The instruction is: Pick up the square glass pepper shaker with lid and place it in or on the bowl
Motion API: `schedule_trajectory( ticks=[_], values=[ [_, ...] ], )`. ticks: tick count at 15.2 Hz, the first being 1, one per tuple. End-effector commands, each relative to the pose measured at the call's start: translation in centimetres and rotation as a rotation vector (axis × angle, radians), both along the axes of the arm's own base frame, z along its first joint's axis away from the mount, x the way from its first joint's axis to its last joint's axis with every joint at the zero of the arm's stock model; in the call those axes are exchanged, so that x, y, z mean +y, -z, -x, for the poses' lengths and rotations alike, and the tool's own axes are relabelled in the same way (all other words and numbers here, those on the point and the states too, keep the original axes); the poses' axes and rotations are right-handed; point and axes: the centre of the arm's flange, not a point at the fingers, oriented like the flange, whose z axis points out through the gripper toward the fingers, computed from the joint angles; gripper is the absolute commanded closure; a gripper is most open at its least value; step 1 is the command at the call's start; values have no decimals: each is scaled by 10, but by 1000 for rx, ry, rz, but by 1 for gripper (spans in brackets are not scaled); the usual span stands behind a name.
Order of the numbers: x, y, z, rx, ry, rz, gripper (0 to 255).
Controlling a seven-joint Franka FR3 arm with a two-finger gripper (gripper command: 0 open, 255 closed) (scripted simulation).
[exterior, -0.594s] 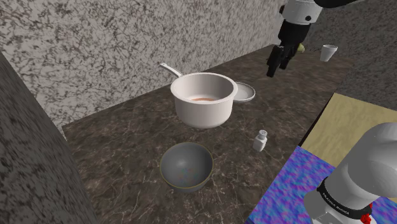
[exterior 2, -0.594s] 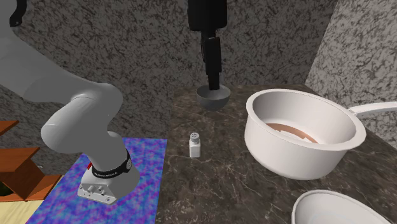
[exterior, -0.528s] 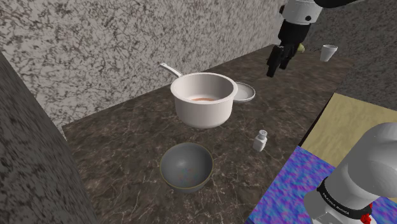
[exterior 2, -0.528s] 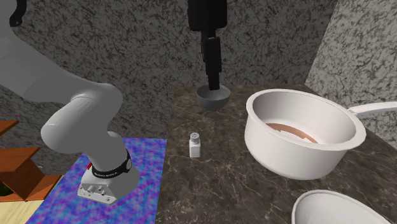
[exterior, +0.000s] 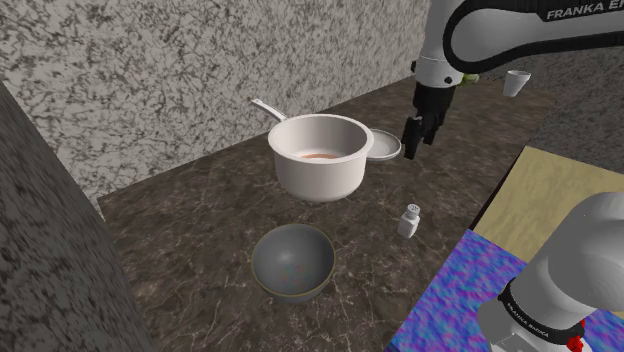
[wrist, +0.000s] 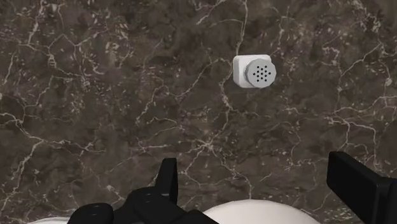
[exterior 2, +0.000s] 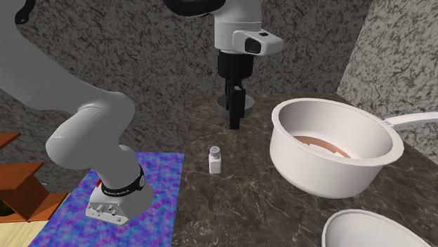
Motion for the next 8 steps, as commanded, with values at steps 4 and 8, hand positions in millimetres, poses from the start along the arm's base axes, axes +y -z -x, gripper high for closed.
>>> schedule_trajectory(
  ticks=[4,8],
  values=[
    [18,65,-6,92,-14,4,0],
    [31,117,-7,165,-25,8,0]
  ],
)
